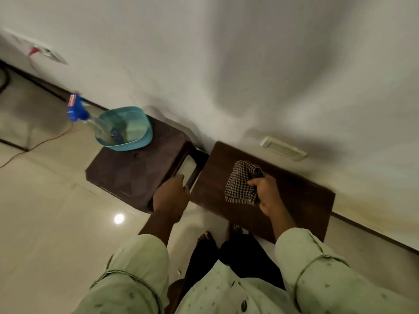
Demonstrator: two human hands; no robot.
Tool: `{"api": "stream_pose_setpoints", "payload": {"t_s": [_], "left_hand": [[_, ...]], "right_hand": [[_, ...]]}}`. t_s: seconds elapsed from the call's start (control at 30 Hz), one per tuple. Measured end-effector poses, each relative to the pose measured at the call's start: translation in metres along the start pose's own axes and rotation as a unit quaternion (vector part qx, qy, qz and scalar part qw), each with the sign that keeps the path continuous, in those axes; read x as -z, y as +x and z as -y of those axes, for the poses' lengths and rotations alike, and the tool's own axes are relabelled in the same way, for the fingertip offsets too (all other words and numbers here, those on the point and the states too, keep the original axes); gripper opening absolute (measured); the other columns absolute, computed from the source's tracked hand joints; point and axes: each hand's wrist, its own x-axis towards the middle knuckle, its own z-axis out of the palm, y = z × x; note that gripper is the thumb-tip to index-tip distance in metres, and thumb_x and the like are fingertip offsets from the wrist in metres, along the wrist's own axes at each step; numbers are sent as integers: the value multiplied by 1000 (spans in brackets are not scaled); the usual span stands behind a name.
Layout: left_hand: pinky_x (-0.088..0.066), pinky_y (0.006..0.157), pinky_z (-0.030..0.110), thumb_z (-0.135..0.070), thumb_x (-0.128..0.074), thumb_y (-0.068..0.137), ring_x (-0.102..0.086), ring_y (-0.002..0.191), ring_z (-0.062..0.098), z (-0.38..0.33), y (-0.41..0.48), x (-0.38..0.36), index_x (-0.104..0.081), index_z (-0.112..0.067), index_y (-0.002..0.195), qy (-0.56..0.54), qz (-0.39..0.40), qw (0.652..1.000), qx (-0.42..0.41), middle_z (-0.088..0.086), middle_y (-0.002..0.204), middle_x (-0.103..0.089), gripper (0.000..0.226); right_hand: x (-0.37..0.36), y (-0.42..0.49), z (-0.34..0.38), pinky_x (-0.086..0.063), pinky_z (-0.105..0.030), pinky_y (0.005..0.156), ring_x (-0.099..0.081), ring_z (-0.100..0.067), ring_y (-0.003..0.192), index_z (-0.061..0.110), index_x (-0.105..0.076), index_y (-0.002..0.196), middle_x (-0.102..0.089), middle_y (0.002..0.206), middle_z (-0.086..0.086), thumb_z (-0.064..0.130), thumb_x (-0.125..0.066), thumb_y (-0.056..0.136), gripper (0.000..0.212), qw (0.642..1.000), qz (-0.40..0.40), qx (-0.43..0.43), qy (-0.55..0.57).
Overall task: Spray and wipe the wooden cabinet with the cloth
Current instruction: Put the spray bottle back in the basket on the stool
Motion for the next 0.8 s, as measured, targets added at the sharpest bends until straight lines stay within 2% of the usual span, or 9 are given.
{"api": "stream_pose_setpoints", "payload": {"t_s": [0.07,0.13,0.23,0.3,0.33,0.4,0.47,0.7,0.8], "left_hand": [[-49,87,35,-26,-47,93,-59,104,22,-4,-3,9,-56,-20,122,-7,-14,1000,21,2,116,-61,31],[-52,85,37,-24,-48,92,-59,97,22,-6,-4,17,-58,-19,116,-28,-22,998,50,3,111,-61,26],[-53,85,40,-21,-49,90,-61,97,26,-3,-6,25,-58,-17,114,-65,-49,992,92,6,110,-62,25],[-52,89,41,-22,-46,89,-58,107,26,5,-5,27,-52,-20,124,-49,-52,994,86,4,119,-59,35],[-48,96,42,-24,-45,90,-53,119,26,11,-3,28,-48,-23,131,-50,-45,994,89,4,130,-54,42],[-34,112,43,-29,-43,95,-33,139,25,23,1,31,-33,-24,145,-52,-33,993,101,3,152,-33,52],[-24,116,41,-34,-41,97,-20,145,23,37,5,36,-23,-22,150,-41,-50,993,101,3,158,-22,57],[-10,119,39,-42,-32,99,-4,148,23,88,34,59,-10,-17,152,-4,-58,994,91,5,161,-8,63],[-7,119,38,-43,-30,100,-2,148,22,114,54,71,-8,-17,153,4,-47,996,71,4,161,-6,63]], "right_hand": [[-10,1,13,-55,-47,83,-64,-36,97,1,-58,123,-65,112,-17,-7,-52,84,40,1000,14,3,-7],[-24,5,24,-55,-45,85,-63,-35,101,-1,-56,125,-64,116,-17,-7,-52,85,41,999,36,12,-18],[-47,8,38,-55,-38,78,-63,-30,95,0,-57,124,-65,113,-13,-8,-52,84,41,997,62,39,-40],[-65,11,43,-55,-37,75,-64,-28,92,1,-58,122,-66,111,-12,-7,-51,83,40,994,83,45,-54],[-74,12,44,-55,-36,73,-65,-28,90,2,-59,122,-67,107,-11,-7,-51,83,40,993,93,48,-61],[-94,13,47,-53,-32,67,-64,-25,86,3,-59,121,-67,101,-9,-7,-51,83,40,990,104,52,-79],[-115,13,49,-53,-30,65,-64,-25,86,3,-58,124,-66,109,-12,-6,-51,85,41,988,109,51,-98],[-193,16,58,-55,-45,86,-63,-34,102,1,-58,122,-64,119,-16,-1,-52,89,34,981,101,61,-155],[-235,21,65,-54,-47,90,-63,-34,103,0,-56,125,-64,117,-13,0,-53,90,35,984,83,63,-147]]}}
